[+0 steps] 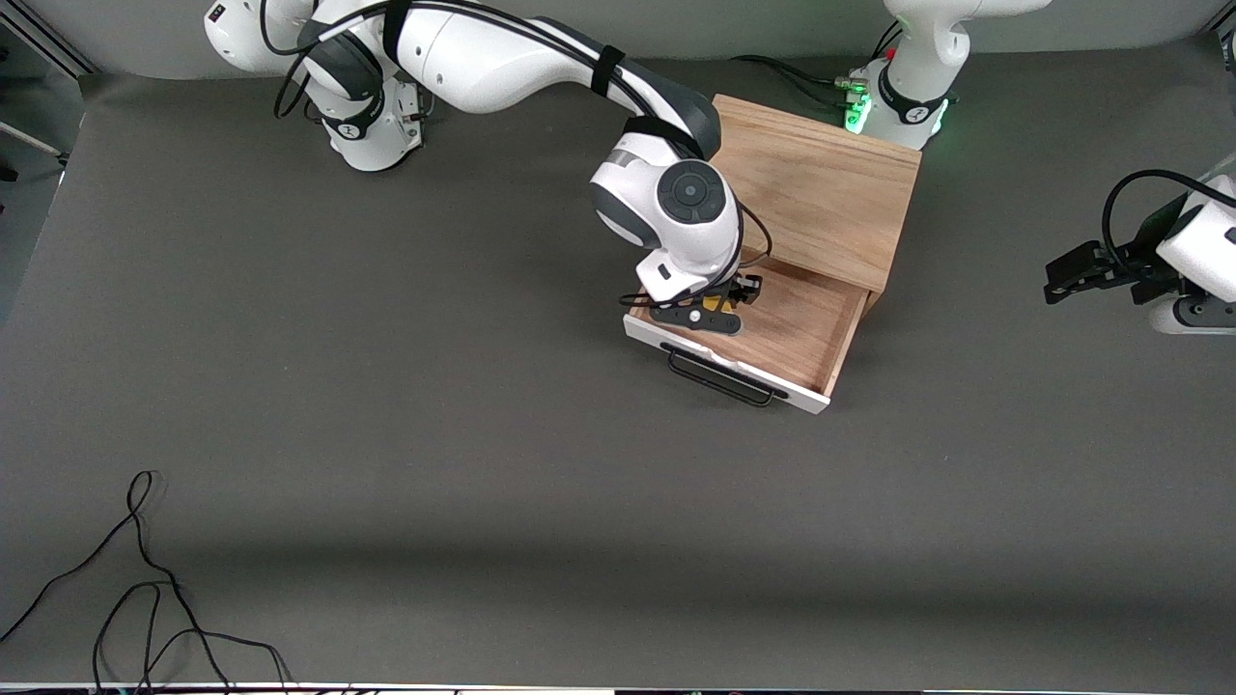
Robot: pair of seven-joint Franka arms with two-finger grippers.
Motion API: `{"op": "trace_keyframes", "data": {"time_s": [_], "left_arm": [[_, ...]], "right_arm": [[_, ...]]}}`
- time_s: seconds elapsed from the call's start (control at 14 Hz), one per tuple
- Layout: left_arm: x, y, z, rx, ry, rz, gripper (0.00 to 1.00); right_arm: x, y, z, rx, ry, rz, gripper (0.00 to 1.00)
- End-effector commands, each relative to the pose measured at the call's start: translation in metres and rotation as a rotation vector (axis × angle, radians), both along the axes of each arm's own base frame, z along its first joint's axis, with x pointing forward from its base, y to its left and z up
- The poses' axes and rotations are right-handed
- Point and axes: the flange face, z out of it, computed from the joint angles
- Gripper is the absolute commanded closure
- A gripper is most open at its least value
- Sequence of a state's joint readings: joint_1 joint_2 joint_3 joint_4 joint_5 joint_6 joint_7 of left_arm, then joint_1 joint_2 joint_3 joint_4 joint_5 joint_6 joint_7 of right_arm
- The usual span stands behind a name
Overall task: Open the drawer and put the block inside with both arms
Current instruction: 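Carry the yellow cube with the right gripper over the open drawer, then open the right gripper to drop the cube into the drawer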
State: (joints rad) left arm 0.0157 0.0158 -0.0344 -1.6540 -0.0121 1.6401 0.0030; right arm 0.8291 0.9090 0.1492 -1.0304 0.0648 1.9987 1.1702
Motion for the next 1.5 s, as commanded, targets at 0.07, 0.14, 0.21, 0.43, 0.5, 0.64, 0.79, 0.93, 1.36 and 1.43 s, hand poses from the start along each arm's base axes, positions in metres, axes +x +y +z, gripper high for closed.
{"op": "trace_keyframes", "data": {"time_s": [0.07,0.14,0.21,0.43,0.5,0.64,0.79,0.93,1.36,1.43], "left_arm": [[-0.001,0.000,0.001,0.010,-0.007,-0.022,0.00],[-0.001,0.000,0.001,0.010,-0.007,-0.022,0.00],[-0.001,-0.002,0.001,0.010,-0.009,-0.025,0.00],[-0.001,-0.002,0.000,0.010,-0.006,-0.025,0.00],[-0.001,-0.002,0.000,0.010,-0.006,-0.025,0.00],[-0.001,-0.003,-0.002,0.013,-0.001,-0.029,0.00],[-0.001,-0.003,-0.002,0.013,-0.003,-0.030,0.00],[-0.002,-0.003,-0.001,0.014,-0.003,-0.038,0.00],[-0.002,-0.006,-0.001,0.043,0.002,-0.079,0.00],[-0.003,-0.006,-0.001,0.041,0.006,-0.079,0.00]], "right_arm": [[0.003,0.000,0.002,-0.012,-0.025,-0.029,0.00],[0.003,0.000,0.002,-0.013,-0.023,-0.038,0.00],[0.003,0.001,0.005,-0.010,-0.025,-0.048,0.00],[0.005,0.000,0.019,-0.001,-0.034,-0.063,0.00],[0.007,-0.002,0.023,0.001,-0.038,-0.073,0.00],[0.015,-0.009,0.056,0.028,-0.062,-0.087,0.00],[0.036,-0.037,0.090,0.017,-0.054,-0.123,0.00],[0.077,-0.093,0.138,0.021,-0.053,-0.184,0.00],[0.136,-0.273,0.221,-0.019,-0.108,-0.045,0.00],[0.139,-0.305,0.229,-0.027,-0.115,-0.031,0.00]]}}
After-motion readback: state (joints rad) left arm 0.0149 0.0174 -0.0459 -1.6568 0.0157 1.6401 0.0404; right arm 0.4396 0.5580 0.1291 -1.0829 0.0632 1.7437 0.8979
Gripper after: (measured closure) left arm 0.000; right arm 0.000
